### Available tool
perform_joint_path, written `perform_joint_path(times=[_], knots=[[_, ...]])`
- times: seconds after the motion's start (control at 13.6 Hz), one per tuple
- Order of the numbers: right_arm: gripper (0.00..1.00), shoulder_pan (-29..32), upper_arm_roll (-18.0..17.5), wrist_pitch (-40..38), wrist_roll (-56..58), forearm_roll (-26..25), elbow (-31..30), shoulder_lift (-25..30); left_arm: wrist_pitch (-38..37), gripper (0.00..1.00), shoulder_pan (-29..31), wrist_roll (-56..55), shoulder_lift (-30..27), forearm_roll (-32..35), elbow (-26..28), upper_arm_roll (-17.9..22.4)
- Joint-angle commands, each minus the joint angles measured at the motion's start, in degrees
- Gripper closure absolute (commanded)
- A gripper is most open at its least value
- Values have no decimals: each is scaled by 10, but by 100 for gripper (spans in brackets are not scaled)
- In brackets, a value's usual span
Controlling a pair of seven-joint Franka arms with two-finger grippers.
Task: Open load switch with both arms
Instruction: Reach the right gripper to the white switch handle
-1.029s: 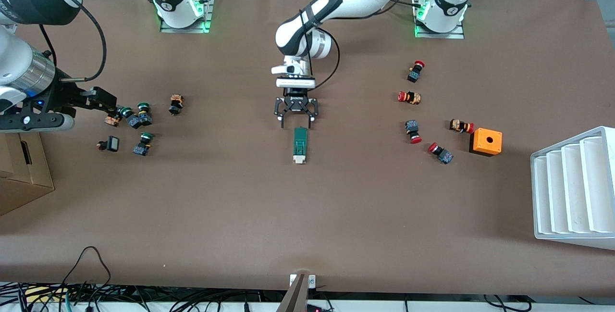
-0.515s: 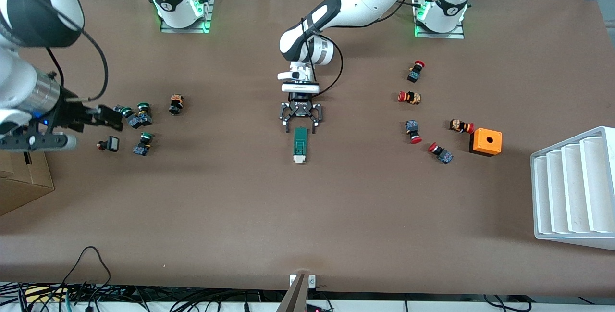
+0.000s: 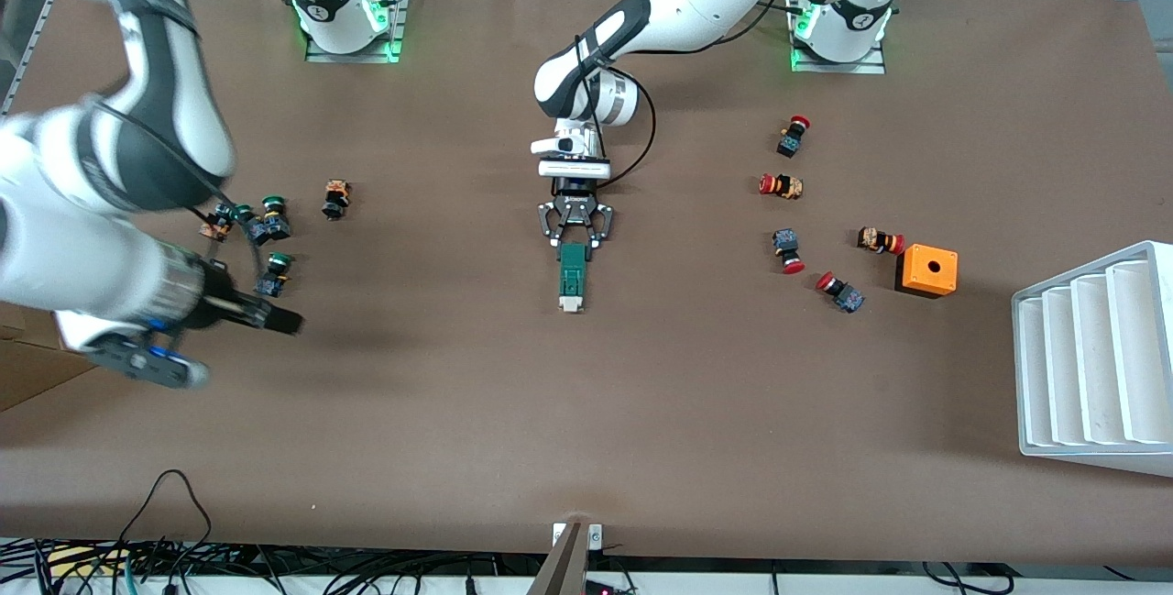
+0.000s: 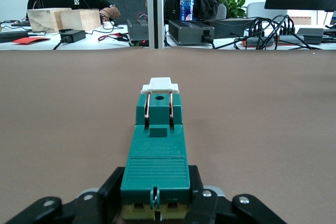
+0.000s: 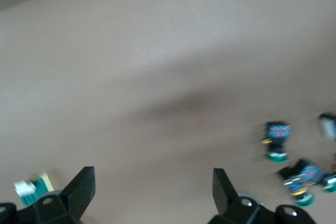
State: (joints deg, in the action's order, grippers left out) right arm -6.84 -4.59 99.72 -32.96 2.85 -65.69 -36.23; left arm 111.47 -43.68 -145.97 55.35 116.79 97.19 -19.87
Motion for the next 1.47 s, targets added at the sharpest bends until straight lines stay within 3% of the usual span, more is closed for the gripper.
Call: perform_joint_path(times=[0.0, 0.29, 0.66, 1.1, 1.4], knots=[[1, -35, 6, 31, -160, 56, 52, -63, 10, 48, -3, -17, 21, 27, -17, 4], [1, -98, 4, 120, -407, 90, 72, -142, 10, 47, -3, -18, 25, 27, -22, 4], [1, -171, 1, 222, -616, 143, 77, -212, 10, 47, -3, -19, 33, 27, -24, 4], [4, -216, -2, 211, -722, 190, 94, -238, 10, 47, -2, -19, 34, 27, -24, 4], [18, -219, -18, 200, -751, 189, 95, -245, 10, 47, -2, -19, 36, 27, -24, 4]])
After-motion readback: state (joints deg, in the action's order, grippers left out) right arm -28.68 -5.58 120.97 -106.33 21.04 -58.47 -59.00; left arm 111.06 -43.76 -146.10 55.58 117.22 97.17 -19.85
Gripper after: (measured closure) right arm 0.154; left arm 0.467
